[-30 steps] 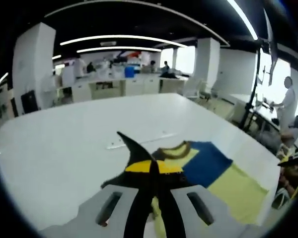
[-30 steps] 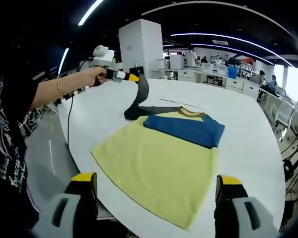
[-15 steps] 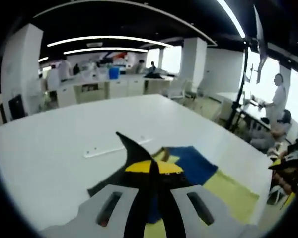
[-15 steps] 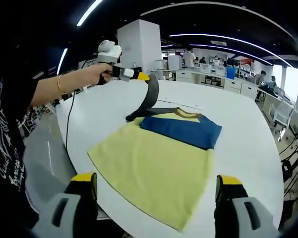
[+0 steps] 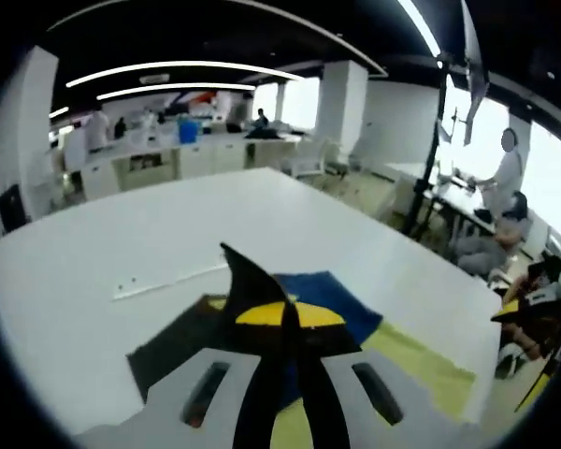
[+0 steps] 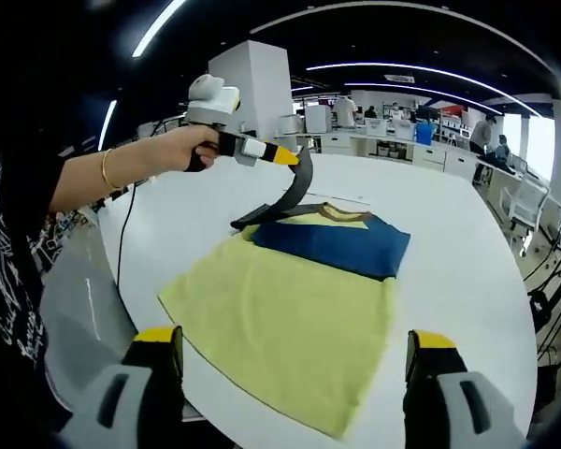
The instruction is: Fold the garment on the visible template until the final outline fits inside the template.
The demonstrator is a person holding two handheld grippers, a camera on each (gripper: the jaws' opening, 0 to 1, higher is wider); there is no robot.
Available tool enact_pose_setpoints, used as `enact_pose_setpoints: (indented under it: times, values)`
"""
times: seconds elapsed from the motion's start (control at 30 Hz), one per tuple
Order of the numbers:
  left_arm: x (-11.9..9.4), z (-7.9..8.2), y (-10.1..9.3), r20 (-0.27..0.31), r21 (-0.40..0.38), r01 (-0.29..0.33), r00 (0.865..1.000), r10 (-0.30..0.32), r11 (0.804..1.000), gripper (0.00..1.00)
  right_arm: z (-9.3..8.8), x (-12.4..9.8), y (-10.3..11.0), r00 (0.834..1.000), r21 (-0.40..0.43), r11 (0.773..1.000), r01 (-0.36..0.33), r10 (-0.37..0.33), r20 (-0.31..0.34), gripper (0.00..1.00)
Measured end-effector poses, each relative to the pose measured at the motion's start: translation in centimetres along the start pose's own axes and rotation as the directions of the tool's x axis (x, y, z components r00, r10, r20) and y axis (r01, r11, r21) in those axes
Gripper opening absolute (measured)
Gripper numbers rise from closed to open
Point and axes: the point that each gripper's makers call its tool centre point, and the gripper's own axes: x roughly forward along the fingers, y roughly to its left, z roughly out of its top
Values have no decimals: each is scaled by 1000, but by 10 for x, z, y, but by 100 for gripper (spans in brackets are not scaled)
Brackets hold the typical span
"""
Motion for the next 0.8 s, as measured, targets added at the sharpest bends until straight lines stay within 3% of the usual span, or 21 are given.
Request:
enact_pose_setpoints:
  times: [0.3,0.43,0.8]
  values:
    - [14,-4,-13,-14,1,25,1000,-25,1000,0,-1,-4,-5,1000,12,1000,18,-18,6,100]
    - [16,0,-35,13,6,96,995,-96,995,0,-4,-5,-7,1000,21,999,26,-26,4,100]
    - [32,-13,-63,-14,5,142,990,-142,990,0,-7,-1,-5,1000,30,999,20,-20,-4,100]
